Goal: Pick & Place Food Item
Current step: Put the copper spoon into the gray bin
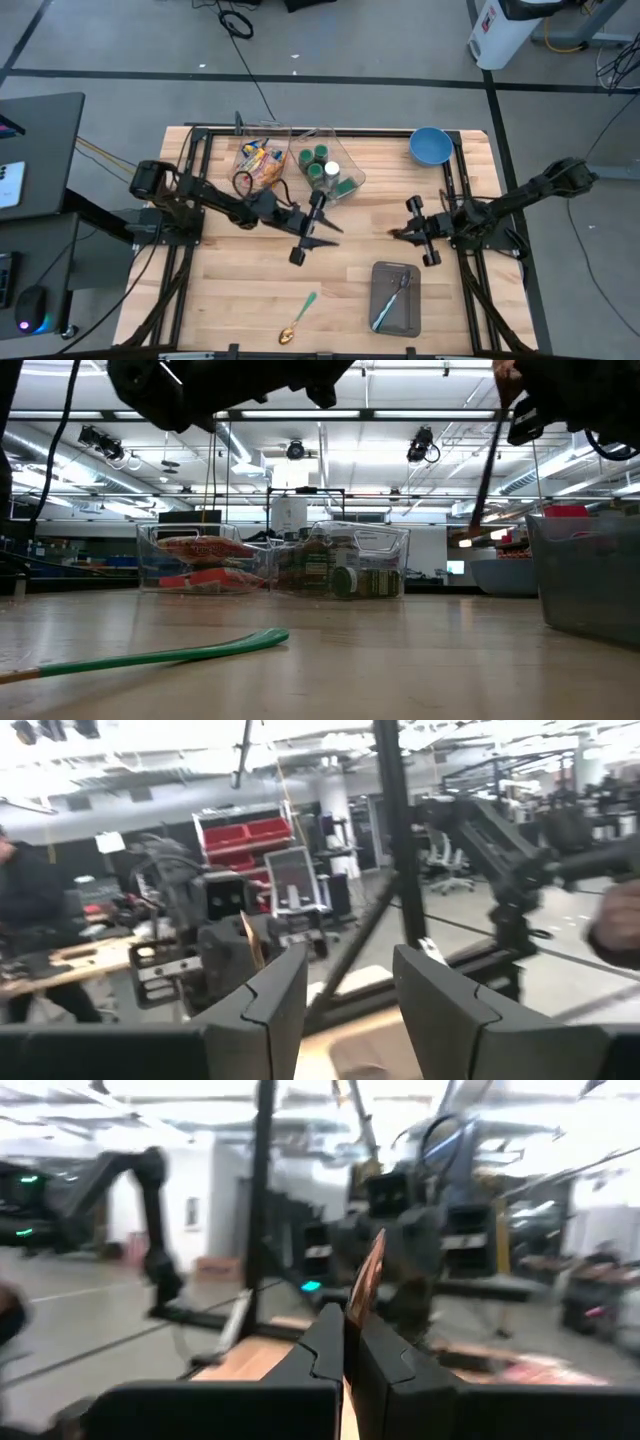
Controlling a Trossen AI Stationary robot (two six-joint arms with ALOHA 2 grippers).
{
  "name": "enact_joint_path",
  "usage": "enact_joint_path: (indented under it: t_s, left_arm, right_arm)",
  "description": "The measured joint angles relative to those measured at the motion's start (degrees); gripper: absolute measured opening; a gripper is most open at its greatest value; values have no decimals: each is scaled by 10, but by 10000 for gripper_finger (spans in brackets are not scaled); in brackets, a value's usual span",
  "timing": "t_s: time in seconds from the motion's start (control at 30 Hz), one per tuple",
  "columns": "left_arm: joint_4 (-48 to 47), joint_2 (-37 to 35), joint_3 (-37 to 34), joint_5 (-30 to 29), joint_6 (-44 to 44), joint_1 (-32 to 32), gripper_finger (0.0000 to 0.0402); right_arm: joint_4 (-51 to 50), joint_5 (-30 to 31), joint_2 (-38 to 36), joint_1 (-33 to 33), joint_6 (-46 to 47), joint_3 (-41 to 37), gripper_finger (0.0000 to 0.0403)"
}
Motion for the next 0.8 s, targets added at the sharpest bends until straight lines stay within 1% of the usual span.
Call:
enact_joint_path:
  t_s: [0.17,0.27,0.4,0.5,0.63,0.7,0.8]
  left_arm:
    - [1,-6,-27,-4,-1,-24,158]
    - [-2,-8,-41,-9,-1,-34,158]
    - [-1,-9,-57,-16,-1,-43,158]
    - [1,-9,-64,-27,-1,-47,158]
    - [-4,-9,-73,-37,-3,-47,158]
    - [-4,-9,-75,-39,-3,-47,158]
    - [-8,-9,-75,-47,-1,-47,158]
  right_arm:
    - [-61,-2,-1,49,30,1,4]
    - [-133,0,0,75,59,21,4]
    - [-247,1,-1,113,75,87,4]
    - [-362,1,0,139,77,153,4]
    - [-513,1,5,168,111,231,4]
    - [-552,2,12,183,127,255,4]
    - [-560,1,23,202,134,283,4]
